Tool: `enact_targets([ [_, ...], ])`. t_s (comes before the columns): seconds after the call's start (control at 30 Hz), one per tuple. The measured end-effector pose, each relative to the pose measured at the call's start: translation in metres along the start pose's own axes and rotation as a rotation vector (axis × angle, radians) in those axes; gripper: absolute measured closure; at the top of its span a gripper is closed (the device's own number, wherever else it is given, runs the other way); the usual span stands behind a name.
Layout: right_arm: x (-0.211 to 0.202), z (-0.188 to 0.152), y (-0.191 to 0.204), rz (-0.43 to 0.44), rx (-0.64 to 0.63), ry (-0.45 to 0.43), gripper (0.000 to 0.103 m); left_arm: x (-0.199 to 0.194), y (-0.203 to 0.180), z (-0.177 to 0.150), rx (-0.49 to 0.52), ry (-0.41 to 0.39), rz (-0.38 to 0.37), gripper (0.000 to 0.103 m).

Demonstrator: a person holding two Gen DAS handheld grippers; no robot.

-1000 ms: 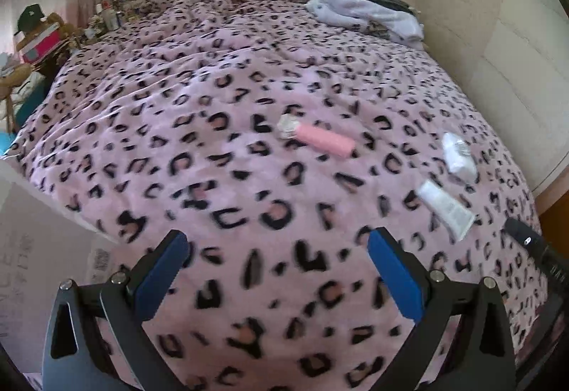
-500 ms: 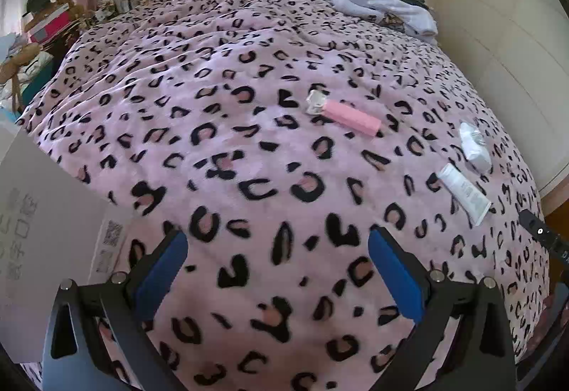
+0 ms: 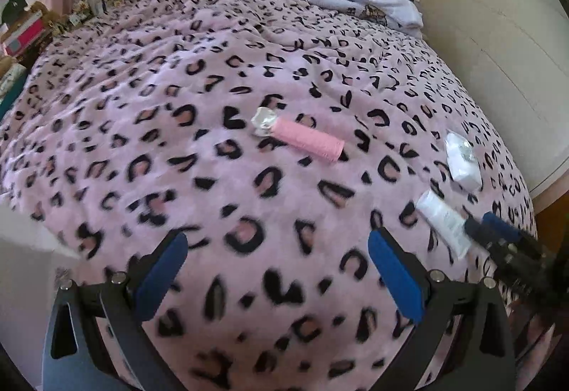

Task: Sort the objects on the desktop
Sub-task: 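Grasp pink hair roller with left tool while right tool grasps white lotion tube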

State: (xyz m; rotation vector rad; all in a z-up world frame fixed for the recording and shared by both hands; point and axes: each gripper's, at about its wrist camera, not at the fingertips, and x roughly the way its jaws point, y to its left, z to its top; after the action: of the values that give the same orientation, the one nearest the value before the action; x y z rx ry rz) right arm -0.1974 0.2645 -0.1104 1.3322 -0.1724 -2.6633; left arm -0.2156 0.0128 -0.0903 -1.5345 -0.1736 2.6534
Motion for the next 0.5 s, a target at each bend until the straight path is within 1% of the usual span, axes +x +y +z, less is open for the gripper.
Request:
enact_targets([
  [0.07, 0.010, 0.005, 0.000, -0.002, -0.018, 0.012, 0.037, 0.019, -0.005, 0.016, -0.014, 0.028, 0.004, 0.000],
  [0.2, 0.029, 0.009, 0.000, 0.007, -0.050, 0.045, 0.036, 0.059, -0.010, 0.048, -0.066, 0.075, 0.060, 0.000],
  [0.3, 0.041, 0.006, 0.002, 0.021, -0.070, 0.073, 0.036, 0.090, -0.011, 0.067, -0.113, 0.128, 0.068, 0.000],
  [0.4, 0.047, 0.003, 0.003, 0.019, -0.076, 0.079, 0.036, 0.119, -0.014, 0.080, -0.135, 0.161, 0.114, 0.000],
  [0.43, 0.048, 0.002, 0.002, 0.016, -0.078, 0.079, 0.036, 0.126, -0.014, 0.082, -0.144, 0.170, 0.118, 0.000],
  [0.5, 0.051, 0.001, 0.001, 0.022, -0.073, 0.077, 0.036, 0.138, -0.014, 0.086, -0.184, 0.178, 0.092, 0.000],
])
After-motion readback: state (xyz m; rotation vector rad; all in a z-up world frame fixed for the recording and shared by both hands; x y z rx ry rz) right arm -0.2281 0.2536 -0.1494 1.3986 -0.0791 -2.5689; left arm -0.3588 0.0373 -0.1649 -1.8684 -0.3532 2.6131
